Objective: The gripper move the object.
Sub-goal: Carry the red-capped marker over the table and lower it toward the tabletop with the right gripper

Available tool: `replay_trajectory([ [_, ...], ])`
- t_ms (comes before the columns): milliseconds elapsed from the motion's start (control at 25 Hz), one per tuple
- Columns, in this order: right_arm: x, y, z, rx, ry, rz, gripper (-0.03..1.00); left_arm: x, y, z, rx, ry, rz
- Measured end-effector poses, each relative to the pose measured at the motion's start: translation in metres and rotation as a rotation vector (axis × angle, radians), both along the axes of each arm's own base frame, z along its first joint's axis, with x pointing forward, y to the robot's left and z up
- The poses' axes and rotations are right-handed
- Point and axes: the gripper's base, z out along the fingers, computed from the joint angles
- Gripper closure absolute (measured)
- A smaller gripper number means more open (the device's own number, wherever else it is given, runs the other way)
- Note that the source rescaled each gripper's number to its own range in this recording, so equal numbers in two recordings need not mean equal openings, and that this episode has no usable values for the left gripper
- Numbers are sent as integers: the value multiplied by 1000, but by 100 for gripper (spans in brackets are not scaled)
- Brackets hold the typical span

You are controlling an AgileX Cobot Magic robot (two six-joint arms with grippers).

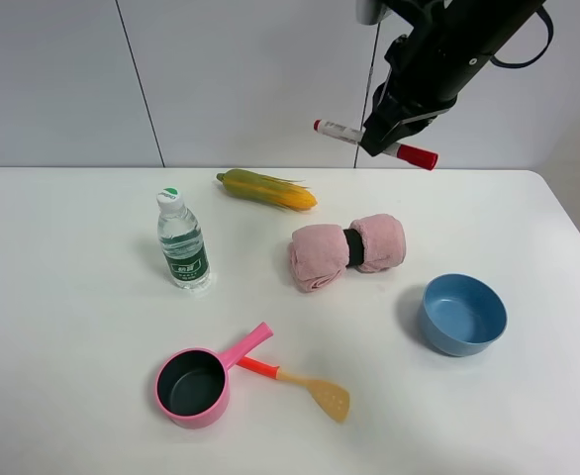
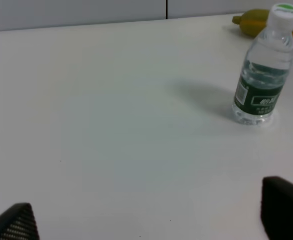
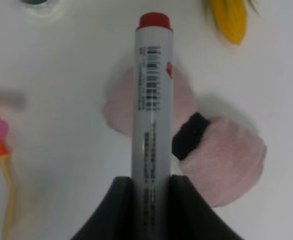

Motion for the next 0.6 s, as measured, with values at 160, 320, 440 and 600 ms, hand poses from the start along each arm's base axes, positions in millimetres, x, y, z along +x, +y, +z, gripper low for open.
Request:
replay_trajectory([
  [160, -26, 15, -17, -43, 54, 77, 97, 0, 0, 0, 0, 0, 0],
  [320, -55, 14, -48, -104, 164, 119, 97, 0, 0, 0, 0, 0, 0],
  [440, -74, 3, -68, -120, 193, 109, 97, 0, 0, 0, 0, 0, 0],
  [600, -96, -8, -100, -96, 134, 82, 97, 0, 0, 0, 0, 0, 0],
])
